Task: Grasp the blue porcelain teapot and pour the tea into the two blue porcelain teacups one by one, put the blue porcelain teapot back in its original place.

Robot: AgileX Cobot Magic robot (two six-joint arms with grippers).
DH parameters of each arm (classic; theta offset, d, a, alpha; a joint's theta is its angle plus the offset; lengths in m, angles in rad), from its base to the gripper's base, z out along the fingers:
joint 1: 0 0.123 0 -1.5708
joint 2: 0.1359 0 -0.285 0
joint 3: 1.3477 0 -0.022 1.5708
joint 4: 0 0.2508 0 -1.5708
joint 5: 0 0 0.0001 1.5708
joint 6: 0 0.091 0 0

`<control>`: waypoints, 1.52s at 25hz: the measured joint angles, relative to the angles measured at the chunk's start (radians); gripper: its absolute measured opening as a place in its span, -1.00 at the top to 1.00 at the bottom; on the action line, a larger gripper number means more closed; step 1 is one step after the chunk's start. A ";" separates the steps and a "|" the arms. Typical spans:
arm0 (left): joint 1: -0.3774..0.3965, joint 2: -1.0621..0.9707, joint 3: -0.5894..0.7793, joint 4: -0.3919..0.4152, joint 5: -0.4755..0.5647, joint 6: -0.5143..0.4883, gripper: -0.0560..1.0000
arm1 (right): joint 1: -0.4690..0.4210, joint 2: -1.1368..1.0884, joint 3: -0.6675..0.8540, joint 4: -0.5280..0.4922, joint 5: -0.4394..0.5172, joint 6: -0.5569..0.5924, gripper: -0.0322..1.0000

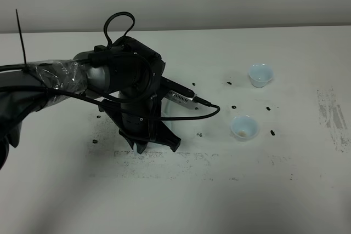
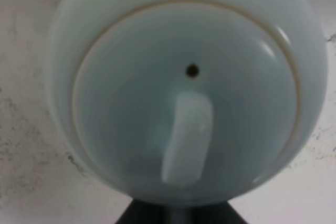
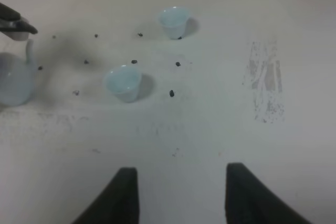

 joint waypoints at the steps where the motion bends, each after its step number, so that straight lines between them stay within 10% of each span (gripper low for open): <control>1: 0.000 -0.001 0.000 0.000 0.000 0.006 0.73 | 0.000 0.000 0.000 0.000 0.000 0.000 0.15; 19: -0.008 -0.076 -0.008 0.000 -0.050 0.115 0.73 | 0.000 0.000 0.000 0.000 0.000 0.000 0.15; 38: 0.073 0.056 -0.525 0.081 0.157 1.240 0.73 | 0.000 0.000 0.000 0.000 0.000 0.000 0.15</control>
